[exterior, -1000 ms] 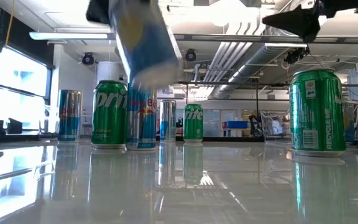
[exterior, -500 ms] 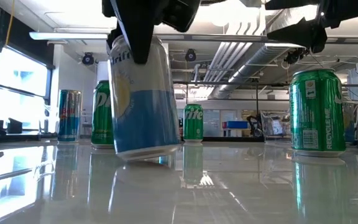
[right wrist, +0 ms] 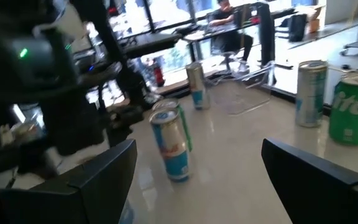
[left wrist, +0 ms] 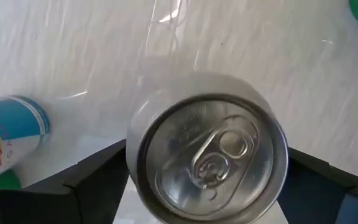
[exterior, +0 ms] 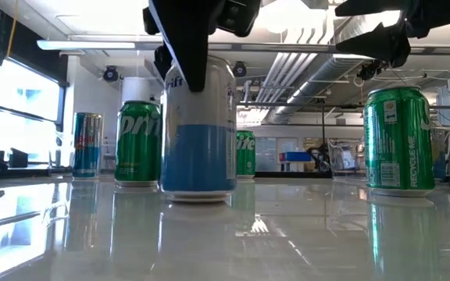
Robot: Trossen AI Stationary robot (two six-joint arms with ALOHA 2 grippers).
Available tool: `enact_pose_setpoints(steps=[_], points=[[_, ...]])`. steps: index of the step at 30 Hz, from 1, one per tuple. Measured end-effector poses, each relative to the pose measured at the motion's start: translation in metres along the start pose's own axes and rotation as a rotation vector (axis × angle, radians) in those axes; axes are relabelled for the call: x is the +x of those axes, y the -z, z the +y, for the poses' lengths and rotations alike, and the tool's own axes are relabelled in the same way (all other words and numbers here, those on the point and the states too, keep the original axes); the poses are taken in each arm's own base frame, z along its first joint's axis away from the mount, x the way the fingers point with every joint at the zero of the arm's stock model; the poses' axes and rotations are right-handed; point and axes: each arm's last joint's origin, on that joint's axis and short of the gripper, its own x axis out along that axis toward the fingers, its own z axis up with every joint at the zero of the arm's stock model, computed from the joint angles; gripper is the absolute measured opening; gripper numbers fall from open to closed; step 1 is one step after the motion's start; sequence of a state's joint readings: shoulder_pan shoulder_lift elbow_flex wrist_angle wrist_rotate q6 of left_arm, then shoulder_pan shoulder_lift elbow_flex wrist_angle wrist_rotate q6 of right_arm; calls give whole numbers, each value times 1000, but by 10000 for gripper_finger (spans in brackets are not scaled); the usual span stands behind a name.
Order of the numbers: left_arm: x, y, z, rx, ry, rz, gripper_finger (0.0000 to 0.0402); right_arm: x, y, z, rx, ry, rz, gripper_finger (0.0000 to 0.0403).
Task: Sort soda cans
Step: Put the blue white soda can into the top right transparent bin
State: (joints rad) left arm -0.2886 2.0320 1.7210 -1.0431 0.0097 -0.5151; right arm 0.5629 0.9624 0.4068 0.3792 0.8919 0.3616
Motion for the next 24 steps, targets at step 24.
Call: enact_pose_setpoints(steps=[24], points=[[-58,102,-27,-69,-257,-398,344,97,-4,90,-367,-313,324,342]])
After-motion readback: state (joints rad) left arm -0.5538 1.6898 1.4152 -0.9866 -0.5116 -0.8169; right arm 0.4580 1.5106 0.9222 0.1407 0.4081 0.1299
